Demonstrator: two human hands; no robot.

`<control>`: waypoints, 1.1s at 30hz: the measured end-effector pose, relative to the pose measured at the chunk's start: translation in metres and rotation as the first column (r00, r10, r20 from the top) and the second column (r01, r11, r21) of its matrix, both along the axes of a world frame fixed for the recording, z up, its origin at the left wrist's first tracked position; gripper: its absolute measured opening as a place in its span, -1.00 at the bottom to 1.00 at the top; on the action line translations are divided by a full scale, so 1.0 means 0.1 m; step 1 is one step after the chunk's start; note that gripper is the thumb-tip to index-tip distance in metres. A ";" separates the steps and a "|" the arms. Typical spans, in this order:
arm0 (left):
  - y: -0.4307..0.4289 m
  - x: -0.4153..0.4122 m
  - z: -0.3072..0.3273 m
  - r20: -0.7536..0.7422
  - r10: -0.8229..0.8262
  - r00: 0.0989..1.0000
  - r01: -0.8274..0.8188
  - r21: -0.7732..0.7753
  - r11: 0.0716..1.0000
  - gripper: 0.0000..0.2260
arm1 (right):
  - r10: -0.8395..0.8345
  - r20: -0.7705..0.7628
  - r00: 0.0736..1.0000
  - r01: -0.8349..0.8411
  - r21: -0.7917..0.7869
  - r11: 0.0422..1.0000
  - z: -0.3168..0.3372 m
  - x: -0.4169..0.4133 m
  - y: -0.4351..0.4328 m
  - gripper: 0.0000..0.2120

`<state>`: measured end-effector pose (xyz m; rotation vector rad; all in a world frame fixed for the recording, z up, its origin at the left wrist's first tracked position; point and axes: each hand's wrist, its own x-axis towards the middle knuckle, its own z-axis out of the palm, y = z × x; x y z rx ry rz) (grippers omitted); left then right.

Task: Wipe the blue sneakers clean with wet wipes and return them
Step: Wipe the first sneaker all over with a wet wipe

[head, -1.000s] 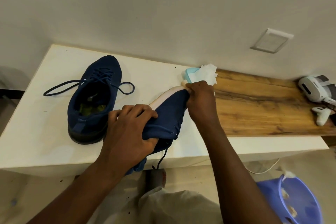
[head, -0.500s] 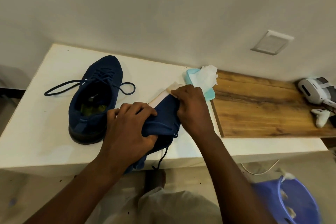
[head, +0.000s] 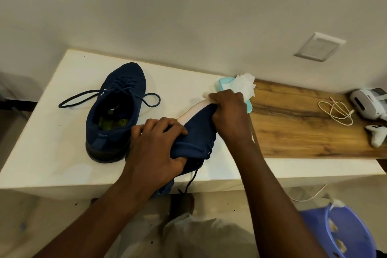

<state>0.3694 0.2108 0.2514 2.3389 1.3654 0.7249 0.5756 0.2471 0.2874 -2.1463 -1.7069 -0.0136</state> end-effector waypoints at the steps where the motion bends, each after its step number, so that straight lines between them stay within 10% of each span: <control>1: -0.01 0.00 -0.01 -0.003 -0.005 1.000 0.005 0.005 1.000 -0.60 | -0.091 -0.051 0.995 0.090 -0.022 0.996 0.01 0.08 0.01 -0.57; 8: 0.03 0.01 0.02 0.002 0.030 1.000 -0.030 0.000 1.000 -0.63 | 0.254 0.072 0.964 -0.251 -0.047 0.967 0.03 -0.38 -0.18 -0.60; 14: -0.01 0.00 0.03 -0.018 0.008 1.000 -0.008 -0.015 1.000 -0.62 | -0.040 -0.014 0.999 0.040 0.001 0.999 0.09 -0.07 0.00 -0.64; 20: -0.01 0.02 0.06 0.031 0.065 0.997 -0.063 -0.068 0.996 -0.62 | 0.330 0.166 0.929 -0.302 -0.170 0.938 0.05 -0.55 -0.20 -0.72; 26: -0.15 -0.04 0.17 -0.157 0.018 0.988 -0.048 -0.186 0.981 -0.30 | 0.044 0.224 0.974 -0.045 -0.001 0.999 0.07 -0.50 -0.15 -0.77; 33: -0.13 -0.17 0.31 -0.166 -0.089 0.982 0.046 -0.250 0.967 -0.35 | 0.322 0.012 0.947 -0.317 -0.154 0.936 0.12 -0.66 -0.22 -0.78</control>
